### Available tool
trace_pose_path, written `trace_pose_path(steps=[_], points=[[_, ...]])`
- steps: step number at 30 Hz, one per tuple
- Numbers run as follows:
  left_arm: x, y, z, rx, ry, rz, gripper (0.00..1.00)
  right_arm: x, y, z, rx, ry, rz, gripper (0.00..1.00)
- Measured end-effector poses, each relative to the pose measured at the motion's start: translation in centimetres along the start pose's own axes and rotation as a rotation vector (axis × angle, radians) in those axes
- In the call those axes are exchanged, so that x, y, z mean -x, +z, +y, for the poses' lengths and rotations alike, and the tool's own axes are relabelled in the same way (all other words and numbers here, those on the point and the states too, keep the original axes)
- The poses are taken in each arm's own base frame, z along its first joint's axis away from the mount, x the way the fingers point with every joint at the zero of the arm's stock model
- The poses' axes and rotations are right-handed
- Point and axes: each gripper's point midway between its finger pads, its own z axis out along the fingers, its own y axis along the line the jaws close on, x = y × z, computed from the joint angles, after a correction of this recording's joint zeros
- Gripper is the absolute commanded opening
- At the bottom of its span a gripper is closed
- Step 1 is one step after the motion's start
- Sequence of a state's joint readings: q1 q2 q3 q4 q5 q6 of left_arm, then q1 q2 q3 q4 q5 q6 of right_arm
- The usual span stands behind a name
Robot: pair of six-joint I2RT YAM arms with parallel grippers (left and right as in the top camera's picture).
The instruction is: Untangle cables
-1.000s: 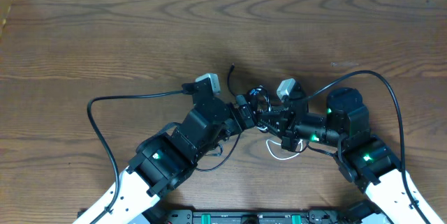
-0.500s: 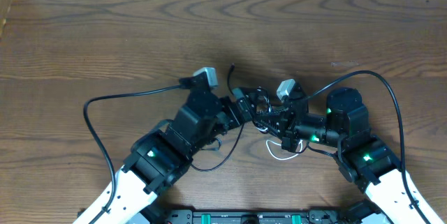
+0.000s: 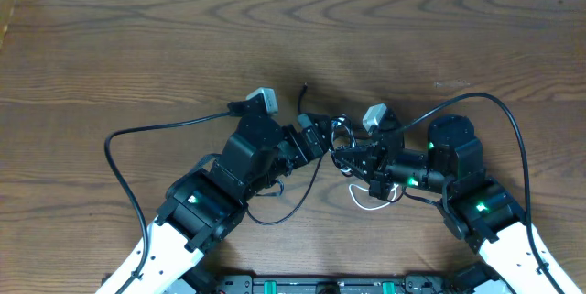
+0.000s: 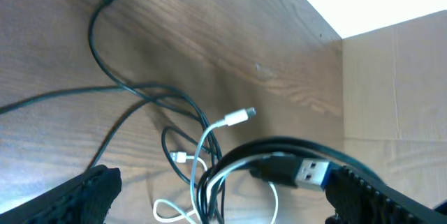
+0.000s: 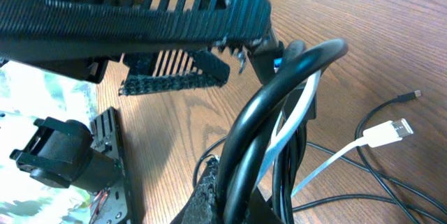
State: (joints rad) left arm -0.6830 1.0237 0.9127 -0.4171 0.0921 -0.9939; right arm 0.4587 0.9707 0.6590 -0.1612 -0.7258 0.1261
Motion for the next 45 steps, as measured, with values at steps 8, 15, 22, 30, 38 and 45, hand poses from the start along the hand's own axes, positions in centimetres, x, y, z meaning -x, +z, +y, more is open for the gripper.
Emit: trace_pose_path(steps=[8,15,22,30,38,45], points=[[-1.4,0.4,1.1,0.04,-0.004,0.069,0.98,0.6,0.0,0.1,0.005,-0.013,-0.022,0.01],[-1.6,0.5,0.6,0.02,-0.004,0.084,0.98,0.6,0.0,0.2,0.01,-0.013,-0.022,0.01],[-1.0,-0.1,-0.7,-0.041,-0.001,0.058,0.98,0.2,0.0,0.2,0.009,0.002,-0.006,0.01],[0.7,-2.9,-1.8,-0.115,-0.009,-0.014,0.98,0.8,0.0,0.6,0.034,-0.02,-0.029,0.01],[0.7,-3.0,-1.8,-0.116,-0.01,-0.016,0.98,1.0,-0.1,1.4,0.079,-0.03,-0.034,0.01],[0.7,-3.0,-1.9,-0.118,-0.01,-0.017,0.98,1.3,-0.3,1.9,0.098,-0.044,-0.044,0.01]])
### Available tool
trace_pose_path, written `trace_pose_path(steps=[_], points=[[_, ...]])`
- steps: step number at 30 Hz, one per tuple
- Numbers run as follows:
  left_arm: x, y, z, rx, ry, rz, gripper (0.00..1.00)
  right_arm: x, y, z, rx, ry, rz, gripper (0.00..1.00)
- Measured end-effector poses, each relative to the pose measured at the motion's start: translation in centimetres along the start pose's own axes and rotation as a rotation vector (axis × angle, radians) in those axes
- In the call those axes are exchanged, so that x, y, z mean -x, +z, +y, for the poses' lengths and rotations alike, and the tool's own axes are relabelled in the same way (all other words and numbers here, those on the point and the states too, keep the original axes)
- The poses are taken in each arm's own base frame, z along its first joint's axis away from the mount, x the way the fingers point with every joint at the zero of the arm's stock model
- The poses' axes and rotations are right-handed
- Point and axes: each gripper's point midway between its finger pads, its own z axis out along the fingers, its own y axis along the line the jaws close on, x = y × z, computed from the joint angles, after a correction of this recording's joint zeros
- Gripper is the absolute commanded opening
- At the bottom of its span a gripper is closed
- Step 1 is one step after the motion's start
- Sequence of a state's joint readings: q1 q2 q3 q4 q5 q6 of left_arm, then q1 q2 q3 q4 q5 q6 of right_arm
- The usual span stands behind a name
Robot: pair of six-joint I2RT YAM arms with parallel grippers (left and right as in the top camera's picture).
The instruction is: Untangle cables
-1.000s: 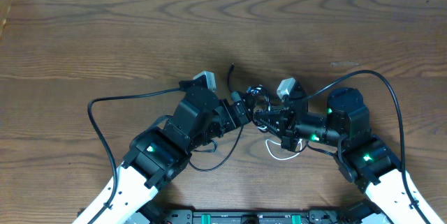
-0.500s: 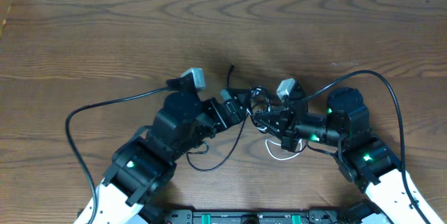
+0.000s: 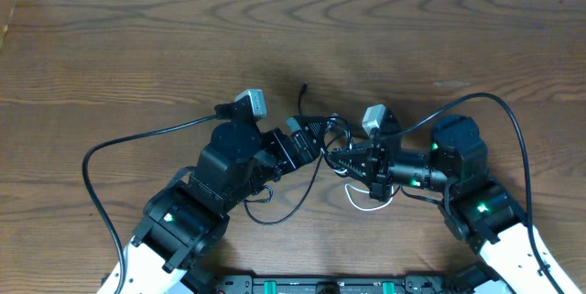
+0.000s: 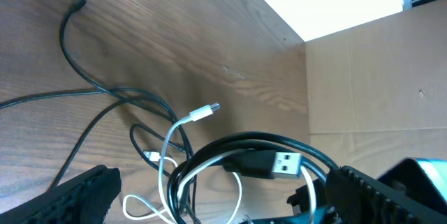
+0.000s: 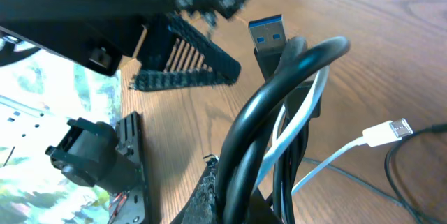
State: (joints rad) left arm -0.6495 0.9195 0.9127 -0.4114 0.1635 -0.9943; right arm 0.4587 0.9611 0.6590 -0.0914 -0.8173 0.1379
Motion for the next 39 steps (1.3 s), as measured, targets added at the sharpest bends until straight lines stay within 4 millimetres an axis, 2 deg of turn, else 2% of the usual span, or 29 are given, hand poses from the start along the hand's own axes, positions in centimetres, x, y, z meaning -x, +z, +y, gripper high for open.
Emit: trace_pose_path(steps=[13,28,39], points=[[0.0,-0.2,-0.2,-0.008,0.001,-0.003,0.98,1.7,-1.5,2.0,0.015,-0.07,-0.066,0.01],[-1.2,-0.2,-0.8,-0.045,0.0,0.068,0.98,2.1,-1.6,2.1,0.018,-0.087,-0.082,0.01],[-2.7,1.6,-0.2,-0.023,-0.012,0.164,0.98,2.6,-1.7,2.4,0.028,-0.106,-0.098,0.01]])
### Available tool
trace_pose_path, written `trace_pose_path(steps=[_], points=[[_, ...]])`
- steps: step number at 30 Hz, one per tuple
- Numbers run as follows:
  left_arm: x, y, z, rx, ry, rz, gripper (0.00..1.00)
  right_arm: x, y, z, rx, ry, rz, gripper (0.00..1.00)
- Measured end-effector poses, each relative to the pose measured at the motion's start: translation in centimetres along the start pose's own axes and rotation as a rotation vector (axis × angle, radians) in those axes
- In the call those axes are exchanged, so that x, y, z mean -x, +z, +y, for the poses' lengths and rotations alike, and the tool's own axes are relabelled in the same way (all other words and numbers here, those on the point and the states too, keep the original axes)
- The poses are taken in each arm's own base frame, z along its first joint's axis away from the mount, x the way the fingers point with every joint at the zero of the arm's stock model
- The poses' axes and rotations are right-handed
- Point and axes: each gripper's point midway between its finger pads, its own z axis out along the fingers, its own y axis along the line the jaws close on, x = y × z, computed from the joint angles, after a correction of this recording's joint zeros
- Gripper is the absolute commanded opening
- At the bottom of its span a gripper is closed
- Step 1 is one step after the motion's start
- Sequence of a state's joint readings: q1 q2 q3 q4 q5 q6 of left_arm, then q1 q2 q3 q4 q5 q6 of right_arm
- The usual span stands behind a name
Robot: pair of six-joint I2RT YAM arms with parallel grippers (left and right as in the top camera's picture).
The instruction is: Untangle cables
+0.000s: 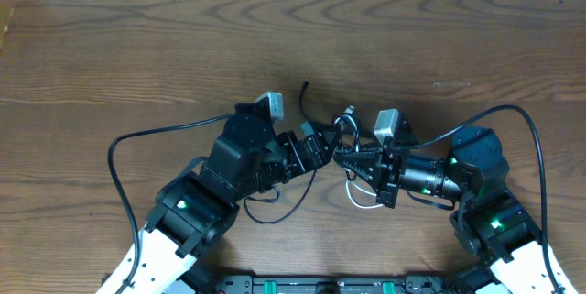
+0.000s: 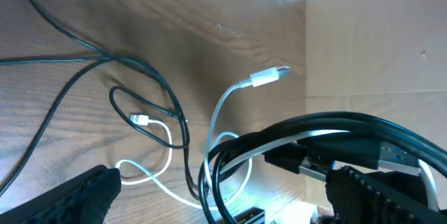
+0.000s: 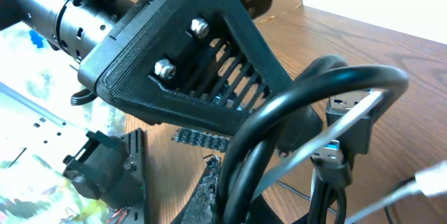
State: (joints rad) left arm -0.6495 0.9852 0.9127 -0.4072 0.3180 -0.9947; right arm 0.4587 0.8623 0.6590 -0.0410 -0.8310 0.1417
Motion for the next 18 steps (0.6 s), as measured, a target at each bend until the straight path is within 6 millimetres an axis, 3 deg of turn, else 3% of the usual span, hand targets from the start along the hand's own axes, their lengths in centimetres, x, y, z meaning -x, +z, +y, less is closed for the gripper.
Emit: trace_pose_path(steps=[6,18], points=[[0.08,0.05,-0.99,-0.043,0.01,0.004,0.98,0.02,-0.01,0.06,0.003,0.006,-0.001,0.01],[0.69,0.04,-0.93,-0.035,0.043,-0.031,0.98,-0.39,-0.02,0.0,0.001,0.026,0.014,0.01]])
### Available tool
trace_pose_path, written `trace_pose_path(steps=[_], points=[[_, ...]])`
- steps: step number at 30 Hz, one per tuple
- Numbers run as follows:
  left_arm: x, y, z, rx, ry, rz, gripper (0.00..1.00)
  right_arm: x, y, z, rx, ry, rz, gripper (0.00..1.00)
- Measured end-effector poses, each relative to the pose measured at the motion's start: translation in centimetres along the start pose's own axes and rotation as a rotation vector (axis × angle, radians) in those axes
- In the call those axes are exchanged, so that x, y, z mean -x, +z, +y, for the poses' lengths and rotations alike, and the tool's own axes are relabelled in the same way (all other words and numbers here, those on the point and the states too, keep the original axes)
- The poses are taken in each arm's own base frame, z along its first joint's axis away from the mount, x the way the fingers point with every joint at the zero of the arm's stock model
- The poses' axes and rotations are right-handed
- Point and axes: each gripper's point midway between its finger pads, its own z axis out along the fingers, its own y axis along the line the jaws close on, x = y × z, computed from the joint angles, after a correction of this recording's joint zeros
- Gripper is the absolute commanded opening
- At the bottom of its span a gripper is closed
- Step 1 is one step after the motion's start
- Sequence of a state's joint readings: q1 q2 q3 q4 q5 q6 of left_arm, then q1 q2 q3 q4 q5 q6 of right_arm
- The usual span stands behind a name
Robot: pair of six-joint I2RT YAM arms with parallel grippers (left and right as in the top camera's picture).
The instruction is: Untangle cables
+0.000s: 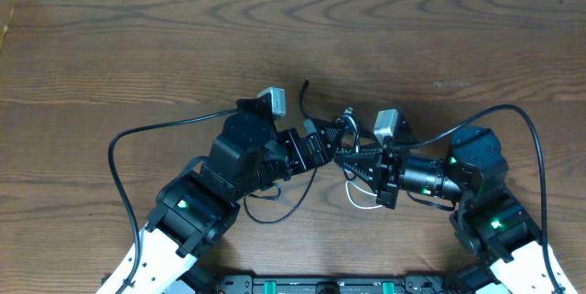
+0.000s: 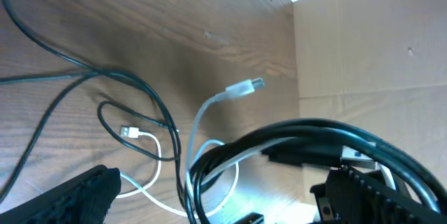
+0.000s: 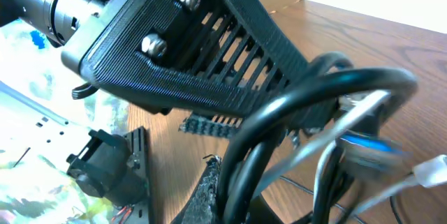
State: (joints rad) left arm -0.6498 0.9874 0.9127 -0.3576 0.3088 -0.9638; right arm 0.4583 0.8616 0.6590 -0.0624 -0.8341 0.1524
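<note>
A tangle of black cables (image 1: 345, 136) and a white cable (image 1: 363, 199) lies at the table's middle. My right gripper (image 1: 348, 159) is shut on the looped black bundle (image 3: 279, 133) and holds it off the table; a blue USB plug (image 3: 367, 147) hangs in the loops. My left gripper (image 1: 318, 147) faces it, open, its fingers (image 2: 70, 196) wide apart either side of the raised bundle (image 2: 307, 137). Below on the wood lie a white USB plug (image 2: 241, 88) and a small white connector (image 2: 128, 132). The left gripper's ribbed finger (image 3: 209, 49) fills the right wrist view.
A black cable end (image 1: 304, 84) points toward the far side. The left arm's own black lead (image 1: 137, 138) loops out to the left, and the right arm's lead (image 1: 513, 120) arcs at the right. A cardboard wall (image 2: 377, 56) stands beyond the table.
Both arms have hardly shifted. The left gripper stands a little closer around the bundle, and the blue plug sits lower in the right wrist view.
My right gripper was shut on the black bundle throughout. The left gripper was first close against it, then lay drawn back to the left with the plug in the open. Later it was back at the bundle, fingers apart on either side, as now.
</note>
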Motion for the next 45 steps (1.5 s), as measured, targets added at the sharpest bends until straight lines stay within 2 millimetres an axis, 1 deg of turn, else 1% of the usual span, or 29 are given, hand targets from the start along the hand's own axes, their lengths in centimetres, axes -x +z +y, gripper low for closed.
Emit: trace_pose_path(steps=[12,17,22,37,39,45], points=[[0.3,-0.3,-0.1,-0.003,0.003,-0.016,0.98,0.0,0.0,0.0,0.002,0.001,0.001,0.01],[0.4,-0.3,-0.1,0.0,0.006,-0.023,0.98,0.2,0.0,0.7,0.041,-0.013,-0.006,0.01],[0.4,-0.3,-0.1,0.0,0.006,-0.023,0.98,0.3,0.0,1.1,0.059,-0.017,-0.006,0.01],[0.3,-0.2,-0.1,-0.002,0.006,-0.018,0.98,0.3,0.0,1.2,0.066,-0.018,-0.005,0.01],[0.2,-0.2,-0.2,-0.006,0.008,-0.014,0.98,0.3,0.0,1.1,0.061,-0.018,-0.006,0.01],[-0.6,-0.1,-1.6,-0.054,0.032,0.009,0.98,0.5,0.0,0.8,0.047,-0.027,-0.016,0.01]])
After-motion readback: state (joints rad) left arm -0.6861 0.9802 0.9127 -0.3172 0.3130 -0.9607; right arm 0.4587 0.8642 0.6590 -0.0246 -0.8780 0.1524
